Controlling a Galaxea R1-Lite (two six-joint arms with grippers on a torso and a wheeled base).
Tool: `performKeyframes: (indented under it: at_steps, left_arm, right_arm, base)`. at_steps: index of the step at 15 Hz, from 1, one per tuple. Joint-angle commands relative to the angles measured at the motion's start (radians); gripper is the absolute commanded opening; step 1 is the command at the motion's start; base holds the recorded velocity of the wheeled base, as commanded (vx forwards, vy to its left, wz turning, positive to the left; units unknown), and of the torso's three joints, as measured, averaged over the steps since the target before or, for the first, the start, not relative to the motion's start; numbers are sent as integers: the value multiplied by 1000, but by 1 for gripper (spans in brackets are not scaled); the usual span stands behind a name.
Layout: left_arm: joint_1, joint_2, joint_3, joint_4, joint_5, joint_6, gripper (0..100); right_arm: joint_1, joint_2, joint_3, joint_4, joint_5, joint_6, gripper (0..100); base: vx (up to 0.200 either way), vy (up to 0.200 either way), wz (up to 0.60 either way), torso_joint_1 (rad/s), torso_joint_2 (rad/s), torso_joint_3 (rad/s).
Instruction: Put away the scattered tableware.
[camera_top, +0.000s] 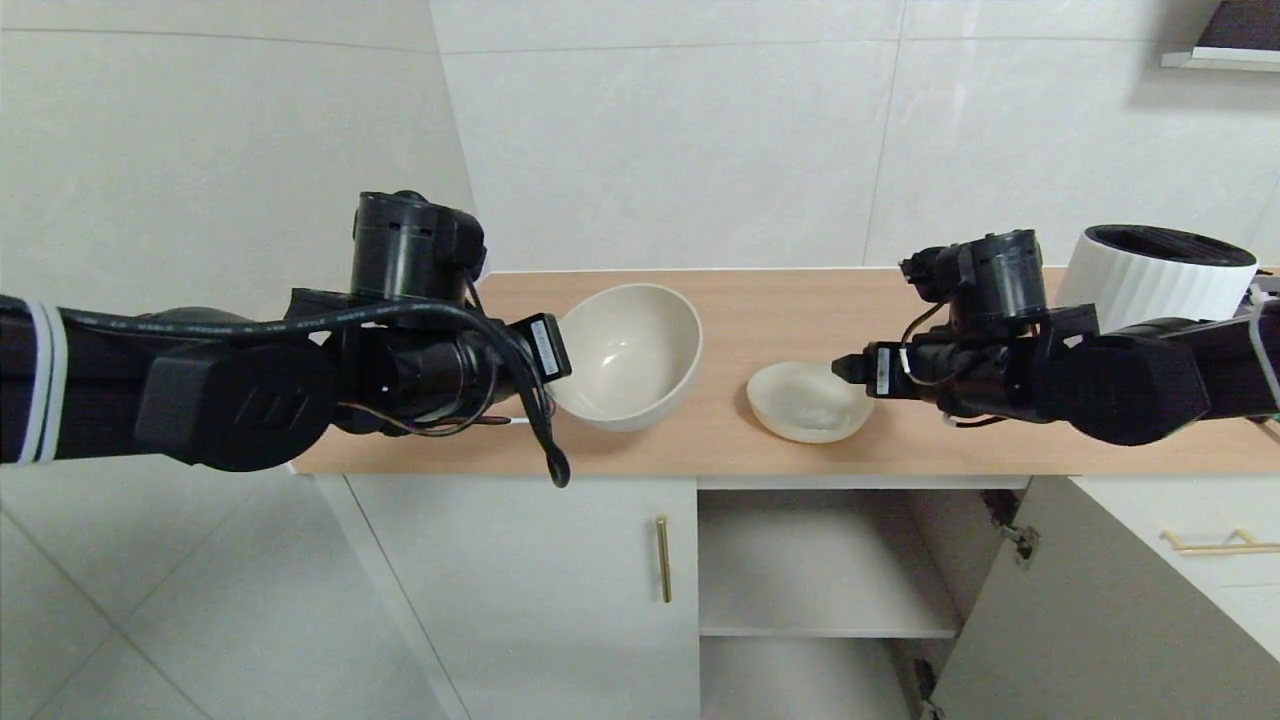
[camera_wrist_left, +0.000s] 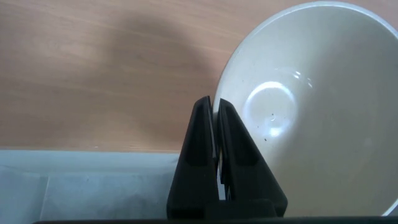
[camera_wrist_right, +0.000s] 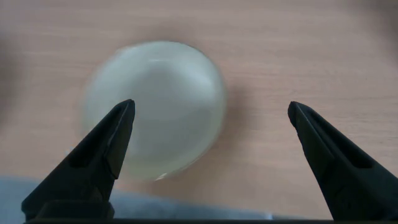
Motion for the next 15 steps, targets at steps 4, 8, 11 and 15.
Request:
performKeyframes:
  at_steps: [4, 8, 11, 15]
  left_arm:
    - [-3, -17, 4, -1, 1, -1, 0]
    - [-3, -17, 4, -1, 1, -1, 0]
    - [-3, -17, 4, -1, 1, -1, 0]
    - [-3, -17, 4, -1, 1, -3, 0]
  right_arm:
    - [-13, 135, -57, -8, -10, 39, 100]
    - [-12, 168, -71, -8, -10, 48, 100]
    - [-10, 166, -74, -9, -7, 60, 0]
    - [-10, 151, -76, -11, -7, 74, 0]
  base:
    - [0, 0, 0, 0, 0, 0]
    - [0, 0, 0, 0, 0, 0]
    - [0, 0, 0, 0, 0, 0]
    - [0, 0, 0, 0, 0, 0]
